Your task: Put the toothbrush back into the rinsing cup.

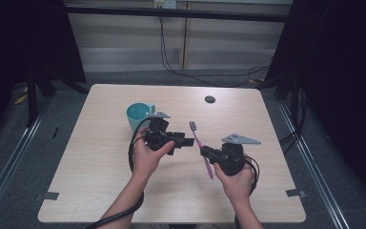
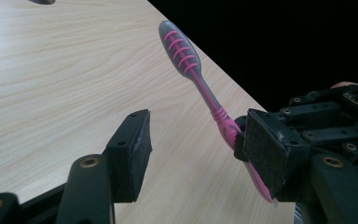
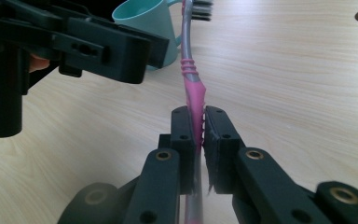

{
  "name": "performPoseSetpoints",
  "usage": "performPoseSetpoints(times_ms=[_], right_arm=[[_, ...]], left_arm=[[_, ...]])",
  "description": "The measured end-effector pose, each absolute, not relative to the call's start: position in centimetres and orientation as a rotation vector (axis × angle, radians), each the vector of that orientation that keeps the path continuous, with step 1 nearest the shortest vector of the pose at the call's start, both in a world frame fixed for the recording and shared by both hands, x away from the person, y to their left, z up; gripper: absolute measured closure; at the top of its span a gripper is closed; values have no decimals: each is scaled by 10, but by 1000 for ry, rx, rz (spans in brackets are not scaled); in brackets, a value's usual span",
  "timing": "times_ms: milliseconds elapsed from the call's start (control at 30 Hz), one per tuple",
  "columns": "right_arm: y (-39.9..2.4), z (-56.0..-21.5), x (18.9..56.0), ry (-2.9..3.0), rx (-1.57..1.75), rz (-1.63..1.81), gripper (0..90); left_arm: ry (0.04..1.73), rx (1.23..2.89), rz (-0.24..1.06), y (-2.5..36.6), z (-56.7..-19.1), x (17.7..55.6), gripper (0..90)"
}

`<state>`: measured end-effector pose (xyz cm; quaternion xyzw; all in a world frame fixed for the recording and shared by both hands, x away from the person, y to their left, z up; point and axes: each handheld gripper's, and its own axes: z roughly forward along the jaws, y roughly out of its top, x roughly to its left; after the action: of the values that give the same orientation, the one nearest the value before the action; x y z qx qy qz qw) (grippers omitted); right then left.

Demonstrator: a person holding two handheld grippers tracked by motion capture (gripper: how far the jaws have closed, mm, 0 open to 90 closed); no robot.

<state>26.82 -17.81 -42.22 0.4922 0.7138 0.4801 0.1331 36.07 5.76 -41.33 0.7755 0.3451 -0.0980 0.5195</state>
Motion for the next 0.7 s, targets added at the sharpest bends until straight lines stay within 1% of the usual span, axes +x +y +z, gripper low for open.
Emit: performPoseSetpoints(times_ms=[400,500,533,567,600,633,667,700], right_arm=[[-165,-427,269,2096,1412,1408,831],[-163,-426,269,2099,1405,1412,831],[-161,-426,269,2103,1400,1413,831],[-161,-426,269,2103,1400,1413,831],[-160,-426,269,2102,1394,1407,831],[-159,-427,269,2105,1388,1409,831],[-159,-427,269,2105,1388,1409,831],[-158,-428,269,2101,1384,1395,900]], left_arm=[[856,1800,-272,57,-418,362,558],[857,1793,-275,56,-418,362,626],[859,1792,-277,56,-417,361,666],[859,1797,-280,56,-417,361,666],[864,1802,-269,56,-416,361,700],[876,1792,-267,57,-415,360,765],[880,1781,-288,57,-416,360,765],[883,1777,-289,57,-415,360,841]])
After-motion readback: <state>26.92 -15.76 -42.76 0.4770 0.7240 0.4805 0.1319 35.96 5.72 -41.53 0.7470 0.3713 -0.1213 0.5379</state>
